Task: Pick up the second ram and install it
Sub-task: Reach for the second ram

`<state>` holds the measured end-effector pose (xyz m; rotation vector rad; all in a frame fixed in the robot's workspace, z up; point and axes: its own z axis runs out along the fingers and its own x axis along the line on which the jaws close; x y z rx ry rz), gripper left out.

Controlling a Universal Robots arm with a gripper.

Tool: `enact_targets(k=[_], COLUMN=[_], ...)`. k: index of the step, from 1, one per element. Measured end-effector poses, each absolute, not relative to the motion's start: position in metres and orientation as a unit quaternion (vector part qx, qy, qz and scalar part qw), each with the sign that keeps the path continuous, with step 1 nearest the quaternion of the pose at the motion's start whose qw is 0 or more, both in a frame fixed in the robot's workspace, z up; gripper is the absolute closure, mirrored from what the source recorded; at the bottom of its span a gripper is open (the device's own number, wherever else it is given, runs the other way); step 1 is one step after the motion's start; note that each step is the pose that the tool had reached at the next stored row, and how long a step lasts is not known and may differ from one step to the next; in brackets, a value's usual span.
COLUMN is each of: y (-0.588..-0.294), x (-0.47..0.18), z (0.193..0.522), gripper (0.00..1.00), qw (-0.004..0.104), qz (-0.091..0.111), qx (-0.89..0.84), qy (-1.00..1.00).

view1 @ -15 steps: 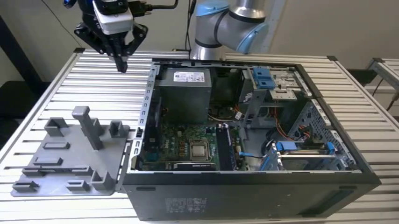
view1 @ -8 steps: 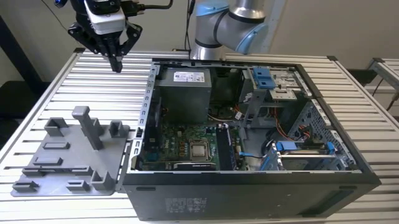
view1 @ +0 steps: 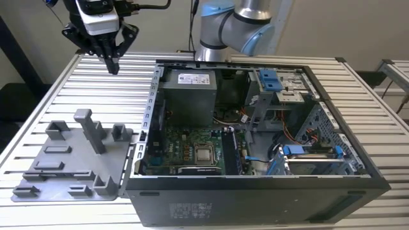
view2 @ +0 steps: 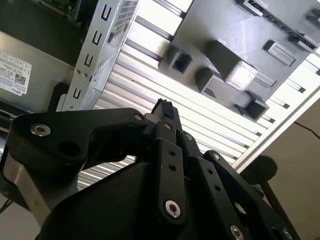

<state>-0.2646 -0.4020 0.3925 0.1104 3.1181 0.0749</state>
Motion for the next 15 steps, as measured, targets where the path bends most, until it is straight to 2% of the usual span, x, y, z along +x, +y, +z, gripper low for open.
enact_targets(k=[15], y=[-0.405], x=[-0.299], z=[0.392], gripper=[0.89], qw=[0.01], qz=[0.024], qx=[0.035], qy=[0.999])
